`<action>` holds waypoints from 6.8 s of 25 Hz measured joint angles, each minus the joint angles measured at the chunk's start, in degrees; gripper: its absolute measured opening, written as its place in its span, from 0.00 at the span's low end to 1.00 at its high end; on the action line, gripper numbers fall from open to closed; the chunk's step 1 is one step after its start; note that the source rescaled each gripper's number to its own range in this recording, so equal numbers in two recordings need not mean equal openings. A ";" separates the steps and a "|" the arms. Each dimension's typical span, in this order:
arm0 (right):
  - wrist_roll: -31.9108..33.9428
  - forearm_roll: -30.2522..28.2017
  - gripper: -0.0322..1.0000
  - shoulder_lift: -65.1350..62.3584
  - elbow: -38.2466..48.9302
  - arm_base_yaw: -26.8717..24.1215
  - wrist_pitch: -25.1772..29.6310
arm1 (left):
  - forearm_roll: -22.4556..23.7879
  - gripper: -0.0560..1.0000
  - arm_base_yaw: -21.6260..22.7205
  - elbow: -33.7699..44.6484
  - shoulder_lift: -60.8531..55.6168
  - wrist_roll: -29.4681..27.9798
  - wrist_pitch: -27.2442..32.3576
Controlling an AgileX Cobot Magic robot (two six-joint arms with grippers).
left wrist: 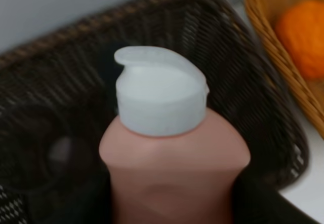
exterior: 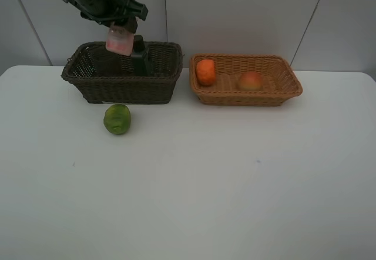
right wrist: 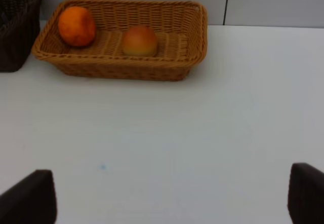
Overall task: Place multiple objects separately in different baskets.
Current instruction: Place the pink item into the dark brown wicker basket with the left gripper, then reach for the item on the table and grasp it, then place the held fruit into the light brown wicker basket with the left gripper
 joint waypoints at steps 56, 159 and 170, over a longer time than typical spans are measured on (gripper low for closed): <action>0.00 0.00 0.97 0.00 0.00 0.00 0.00 | 3.41 0.94 5.61 22.98 -0.90 -3.23 -27.70; 0.00 0.00 0.97 0.00 0.00 0.00 0.00 | -11.69 0.81 2.02 23.11 10.17 -5.48 -14.21; 0.00 0.00 0.97 0.00 0.00 0.00 0.00 | -11.12 0.81 0.00 19.79 3.37 -5.48 -3.47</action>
